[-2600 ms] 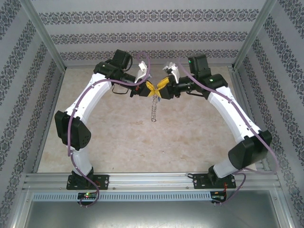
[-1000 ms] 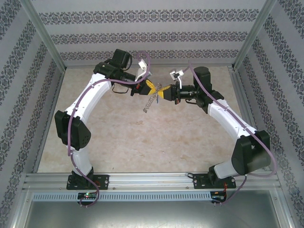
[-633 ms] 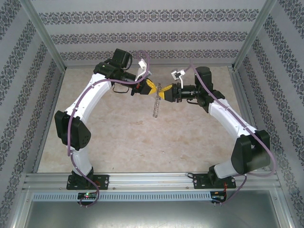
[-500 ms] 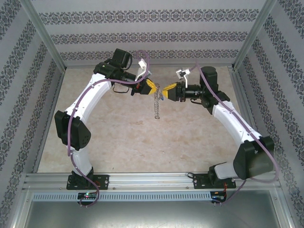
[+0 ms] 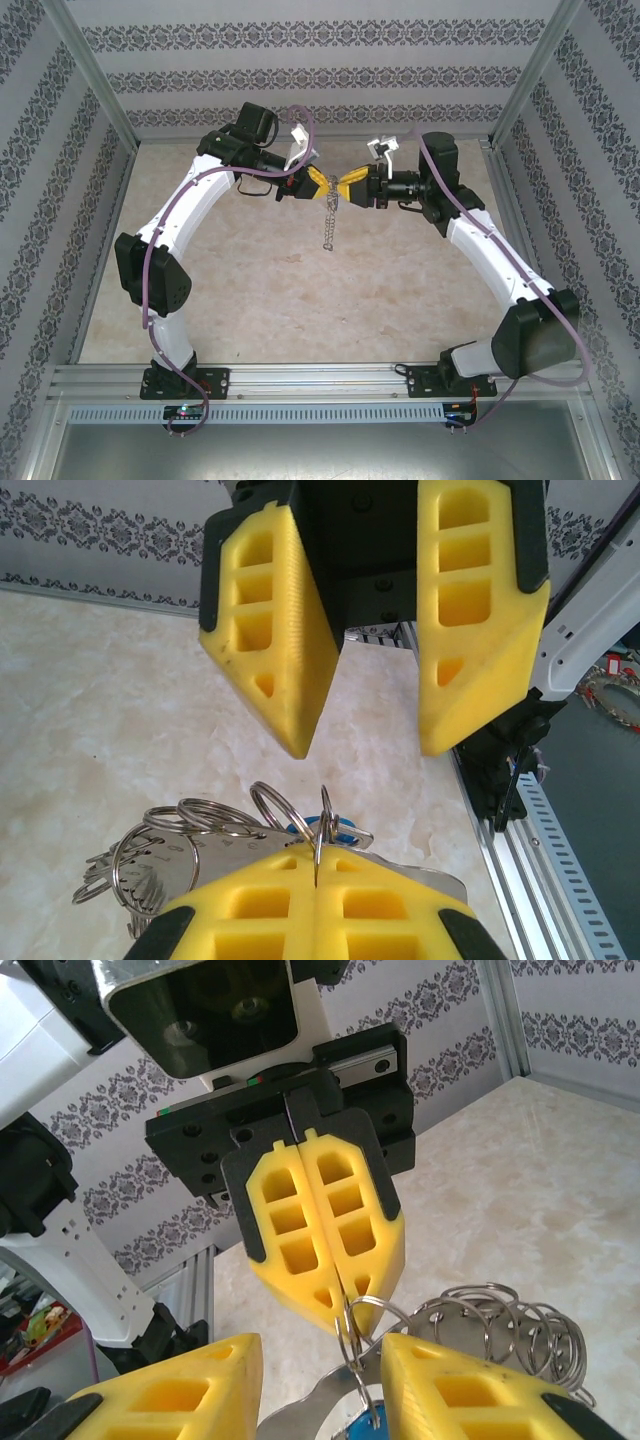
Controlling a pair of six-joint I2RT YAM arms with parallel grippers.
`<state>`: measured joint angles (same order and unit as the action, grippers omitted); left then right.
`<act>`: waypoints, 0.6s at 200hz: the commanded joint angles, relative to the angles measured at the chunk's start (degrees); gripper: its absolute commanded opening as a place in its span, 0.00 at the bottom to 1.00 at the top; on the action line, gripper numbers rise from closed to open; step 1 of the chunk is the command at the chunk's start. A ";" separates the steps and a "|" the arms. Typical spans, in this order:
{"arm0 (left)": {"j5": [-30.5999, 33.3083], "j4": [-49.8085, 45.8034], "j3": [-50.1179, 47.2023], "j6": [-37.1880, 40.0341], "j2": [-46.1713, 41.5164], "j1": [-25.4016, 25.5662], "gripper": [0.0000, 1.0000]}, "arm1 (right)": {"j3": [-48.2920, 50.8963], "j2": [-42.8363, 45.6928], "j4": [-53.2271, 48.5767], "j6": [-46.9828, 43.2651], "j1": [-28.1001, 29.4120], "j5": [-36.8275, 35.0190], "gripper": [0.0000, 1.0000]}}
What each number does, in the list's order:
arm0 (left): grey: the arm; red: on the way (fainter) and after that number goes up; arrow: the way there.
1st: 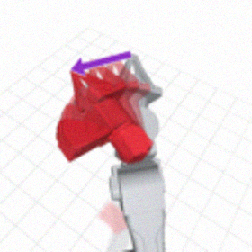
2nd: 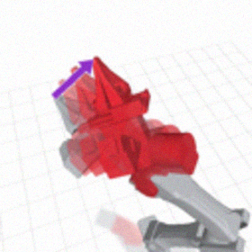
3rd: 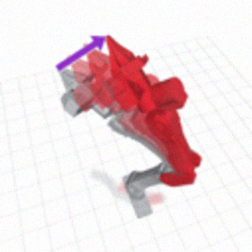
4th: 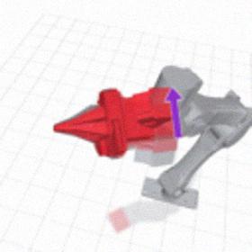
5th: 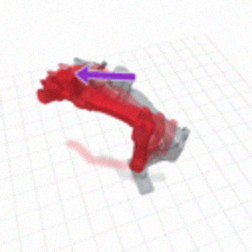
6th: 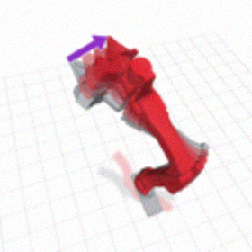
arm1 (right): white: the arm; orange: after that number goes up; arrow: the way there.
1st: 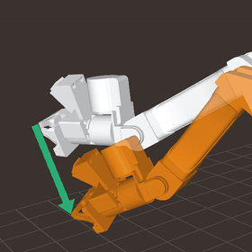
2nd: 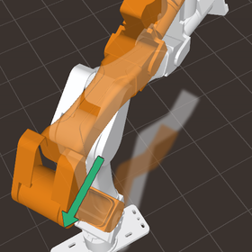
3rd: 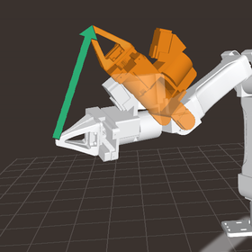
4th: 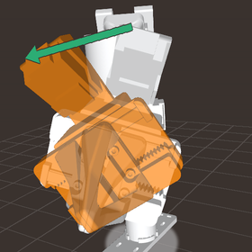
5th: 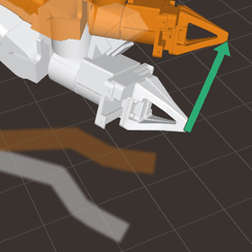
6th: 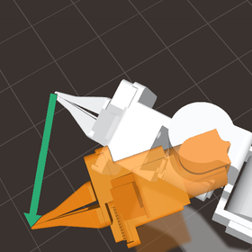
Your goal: Put the keys on the keyring
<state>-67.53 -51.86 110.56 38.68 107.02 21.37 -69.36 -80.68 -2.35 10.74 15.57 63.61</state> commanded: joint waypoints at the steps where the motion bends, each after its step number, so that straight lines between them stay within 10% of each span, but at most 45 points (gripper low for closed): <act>1: -3.40 0.24 1.27 0.87 -1.59 0.22 0.00 | -2.77 -1.24 0.33 -0.93 0.85 2.08 0.37; 120: -3.85 -0.54 2.03 1.13 -0.85 0.20 0.00 | -3.86 -4.78 -1.60 -2.10 2.35 2.83 0.35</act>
<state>-67.77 -51.92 110.65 38.70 107.02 21.37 -71.11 -84.07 -3.25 10.33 16.93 64.69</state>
